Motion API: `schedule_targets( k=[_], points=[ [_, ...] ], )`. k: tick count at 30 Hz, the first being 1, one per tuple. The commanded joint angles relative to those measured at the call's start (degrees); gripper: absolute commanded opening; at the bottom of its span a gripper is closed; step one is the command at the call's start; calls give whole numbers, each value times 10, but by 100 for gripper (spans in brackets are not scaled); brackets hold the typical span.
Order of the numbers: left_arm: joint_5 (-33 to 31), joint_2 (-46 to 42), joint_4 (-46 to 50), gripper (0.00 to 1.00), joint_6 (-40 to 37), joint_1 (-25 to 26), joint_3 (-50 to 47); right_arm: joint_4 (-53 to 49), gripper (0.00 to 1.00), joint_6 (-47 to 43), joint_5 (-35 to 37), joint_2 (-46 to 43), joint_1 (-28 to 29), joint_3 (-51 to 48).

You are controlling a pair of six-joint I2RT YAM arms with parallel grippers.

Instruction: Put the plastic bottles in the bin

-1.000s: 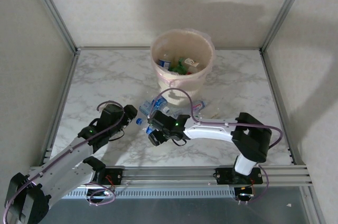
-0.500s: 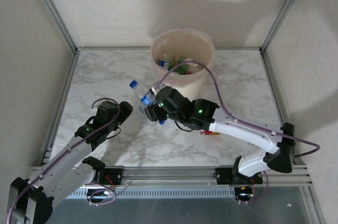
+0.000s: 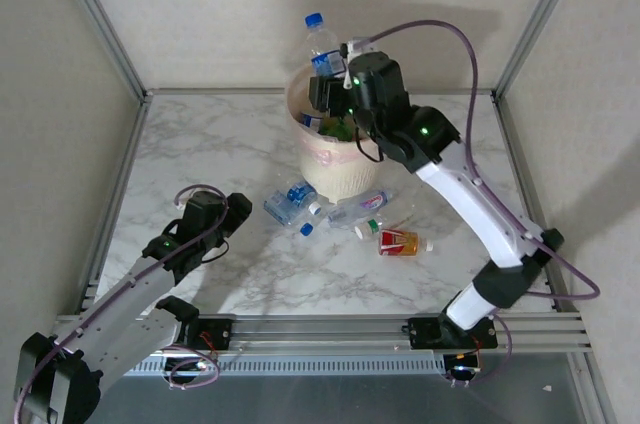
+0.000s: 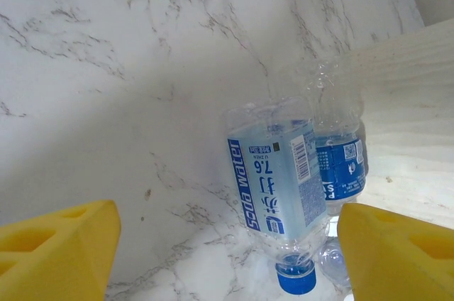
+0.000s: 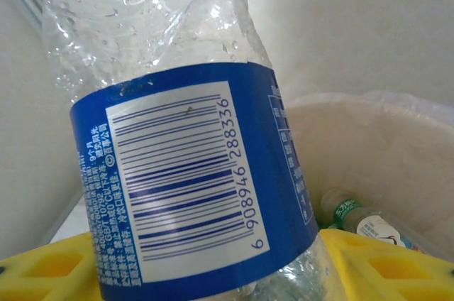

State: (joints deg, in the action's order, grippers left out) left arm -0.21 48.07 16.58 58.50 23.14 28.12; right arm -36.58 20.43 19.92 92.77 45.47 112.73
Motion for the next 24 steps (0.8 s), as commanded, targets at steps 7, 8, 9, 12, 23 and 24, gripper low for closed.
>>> schedule_targets(
  k=[7,8,9,12,23,24],
  points=[
    [3,-3,7,80,-14,-5,6,-10,49,37,-52,38,-73,-41],
    [2,-3,5,80,-15,-5,5,-10,49,39,-55,41,-74,-44],
    [3,-2,2,80,-15,-5,4,-10,49,40,-56,43,-74,-46],
    [6,8,-6,80,-15,-5,5,-5,49,42,-56,42,-74,-58],
    [7,18,-8,80,-15,-5,15,8,52,43,-56,34,-76,-82],
    [7,17,-7,80,-15,-5,15,9,54,44,-57,35,-76,-85]
  ],
)
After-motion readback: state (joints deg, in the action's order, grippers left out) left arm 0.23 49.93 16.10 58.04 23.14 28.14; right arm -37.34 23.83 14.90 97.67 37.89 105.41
